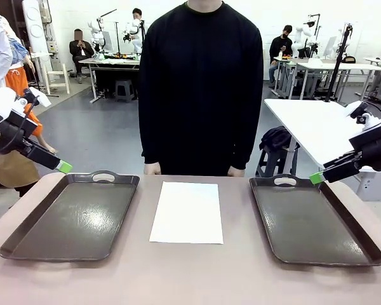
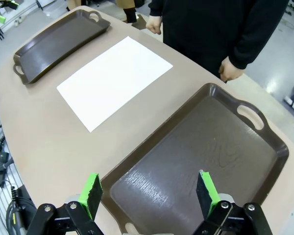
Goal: Sort the A4 documents.
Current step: Receive the A4 Paper.
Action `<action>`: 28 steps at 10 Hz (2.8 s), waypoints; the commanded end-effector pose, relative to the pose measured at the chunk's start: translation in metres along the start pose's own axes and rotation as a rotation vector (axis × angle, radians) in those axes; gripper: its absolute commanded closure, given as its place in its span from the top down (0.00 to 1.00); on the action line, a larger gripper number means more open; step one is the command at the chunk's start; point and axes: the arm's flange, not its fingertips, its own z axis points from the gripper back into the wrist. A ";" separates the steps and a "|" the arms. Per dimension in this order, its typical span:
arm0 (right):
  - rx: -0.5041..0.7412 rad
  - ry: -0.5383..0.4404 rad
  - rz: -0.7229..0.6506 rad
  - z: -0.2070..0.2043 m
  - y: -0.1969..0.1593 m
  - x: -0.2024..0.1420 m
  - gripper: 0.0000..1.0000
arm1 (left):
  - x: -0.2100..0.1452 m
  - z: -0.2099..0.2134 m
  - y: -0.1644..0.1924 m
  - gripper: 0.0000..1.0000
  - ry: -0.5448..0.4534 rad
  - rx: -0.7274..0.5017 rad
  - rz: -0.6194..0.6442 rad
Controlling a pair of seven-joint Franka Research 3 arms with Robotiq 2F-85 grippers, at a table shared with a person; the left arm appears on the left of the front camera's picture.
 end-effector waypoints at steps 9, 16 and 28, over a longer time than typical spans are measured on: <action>0.008 -0.004 0.007 0.000 0.001 -0.001 1.00 | 0.000 0.000 0.001 1.00 -0.006 -0.002 0.002; 0.008 -0.004 0.007 0.000 0.001 -0.001 1.00 | 0.000 0.000 0.001 1.00 -0.006 -0.002 0.002; 0.008 -0.004 0.007 0.000 0.001 -0.001 1.00 | 0.000 0.000 0.001 1.00 -0.006 -0.002 0.002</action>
